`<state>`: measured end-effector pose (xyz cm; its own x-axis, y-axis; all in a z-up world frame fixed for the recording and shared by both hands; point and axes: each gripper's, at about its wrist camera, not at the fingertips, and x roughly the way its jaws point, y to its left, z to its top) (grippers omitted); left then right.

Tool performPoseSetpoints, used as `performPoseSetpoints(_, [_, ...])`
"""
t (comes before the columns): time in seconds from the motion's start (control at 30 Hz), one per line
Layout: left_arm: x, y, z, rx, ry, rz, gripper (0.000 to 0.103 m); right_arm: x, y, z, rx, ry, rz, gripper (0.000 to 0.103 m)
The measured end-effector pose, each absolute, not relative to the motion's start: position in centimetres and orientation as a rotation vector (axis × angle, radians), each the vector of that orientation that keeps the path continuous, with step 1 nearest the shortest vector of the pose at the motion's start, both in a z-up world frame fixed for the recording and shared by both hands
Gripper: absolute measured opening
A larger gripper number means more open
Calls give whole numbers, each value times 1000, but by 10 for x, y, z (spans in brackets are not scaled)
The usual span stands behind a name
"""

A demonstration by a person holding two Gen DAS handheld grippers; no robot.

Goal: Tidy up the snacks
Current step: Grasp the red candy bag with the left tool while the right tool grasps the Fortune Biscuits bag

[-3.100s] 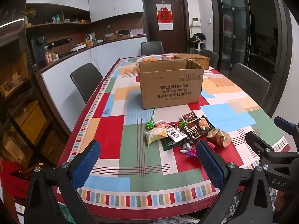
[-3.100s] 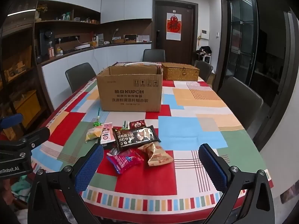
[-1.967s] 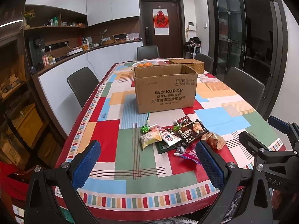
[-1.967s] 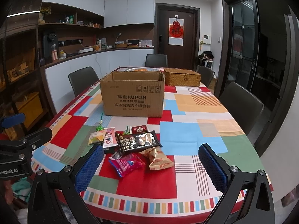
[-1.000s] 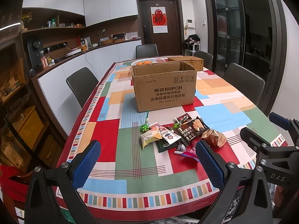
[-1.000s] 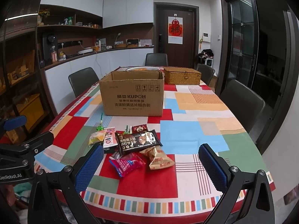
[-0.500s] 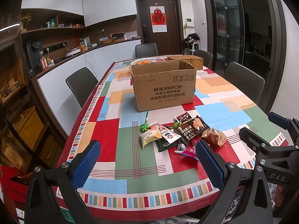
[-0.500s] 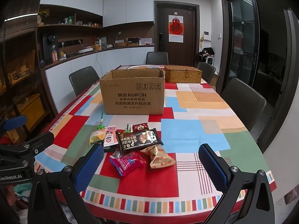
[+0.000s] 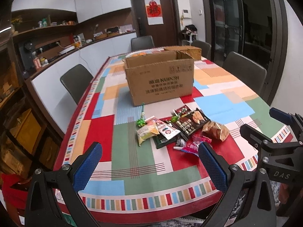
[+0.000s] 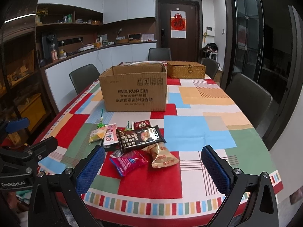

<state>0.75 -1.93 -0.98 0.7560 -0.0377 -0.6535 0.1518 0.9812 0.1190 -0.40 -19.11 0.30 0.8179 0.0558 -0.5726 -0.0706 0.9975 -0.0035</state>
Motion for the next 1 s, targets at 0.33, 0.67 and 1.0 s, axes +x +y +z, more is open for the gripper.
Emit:
performPoseSetpoints(0.33, [42,-56,-37,273,816,-276,97,28,-211,-21,-29,711,62,102])
performPoseSetpoints(0.67, [82,-86,-71,295,944,-400,73,73,-222,-52,-83,848,164,92])
performPoseSetpoints(1.0, [111,-102,-104,263,1059,-491,52,109,-223,-79,-51,960,263,72])
